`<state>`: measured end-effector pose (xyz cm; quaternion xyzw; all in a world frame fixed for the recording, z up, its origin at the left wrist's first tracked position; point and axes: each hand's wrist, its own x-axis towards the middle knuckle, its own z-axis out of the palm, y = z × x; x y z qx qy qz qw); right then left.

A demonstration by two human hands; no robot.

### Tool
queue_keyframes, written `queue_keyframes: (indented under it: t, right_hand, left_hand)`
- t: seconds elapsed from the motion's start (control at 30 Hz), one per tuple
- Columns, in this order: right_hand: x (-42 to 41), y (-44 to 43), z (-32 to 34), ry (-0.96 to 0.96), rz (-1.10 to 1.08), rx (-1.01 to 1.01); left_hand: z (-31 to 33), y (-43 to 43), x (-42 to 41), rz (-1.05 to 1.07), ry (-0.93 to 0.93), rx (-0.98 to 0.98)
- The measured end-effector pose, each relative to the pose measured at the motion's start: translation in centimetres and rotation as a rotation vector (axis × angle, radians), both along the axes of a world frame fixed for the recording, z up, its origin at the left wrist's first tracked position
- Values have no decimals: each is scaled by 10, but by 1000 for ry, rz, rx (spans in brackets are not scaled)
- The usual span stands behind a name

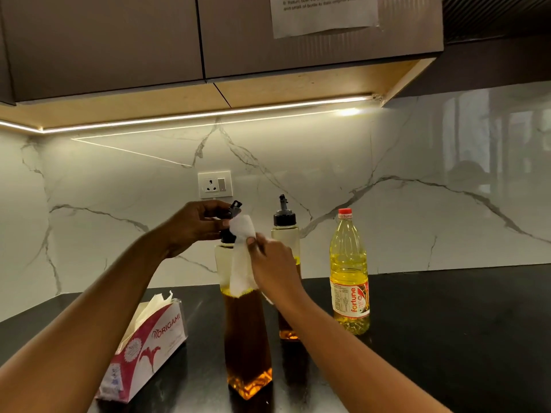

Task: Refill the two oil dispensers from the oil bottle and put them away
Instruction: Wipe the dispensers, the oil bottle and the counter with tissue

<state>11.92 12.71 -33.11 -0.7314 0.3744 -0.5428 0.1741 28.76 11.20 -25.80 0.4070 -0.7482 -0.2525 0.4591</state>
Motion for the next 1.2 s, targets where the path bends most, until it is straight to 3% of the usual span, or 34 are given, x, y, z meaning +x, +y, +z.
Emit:
queue_keyframes:
  t: [0.07,0.13,0.27,0.37,0.57,0.73,0.8,0.93,1.13,1.2]
  right_hand:
    - [3,-8,16,-77,87,192]
    - [4,-11,21,-93,92,226]
    - [4,11,-5,70,-24,-49]
    - [9,21,-18,67,-64,-213]
    - [9,-3,13,-31,131,128]
    - [15,21,-19,127,-46,-270]
    - [15,14,-18,94,-39,-275]
    - [13,-15,2,49,77,-71]
    - [14,8,-26,171,-56,-302]
    - [14,7,-26,165,-70,-271]
  left_hand:
    - [-1,0,-1,-37,60,8]
    - [-2,1,-2,-49,64,-4]
    - [0,8,4,-24,-43,-27]
    - [10,17,0,84,-201,-54]
    - [15,15,-16,229,-179,-182]
    - [10,11,-5,178,-117,-129]
    - [11,9,-3,162,-115,-109]
    - [14,8,-1,85,-90,-63]
    - [11,2,6,-19,-118,-53]
    - [11,1,7,-57,-99,-38]
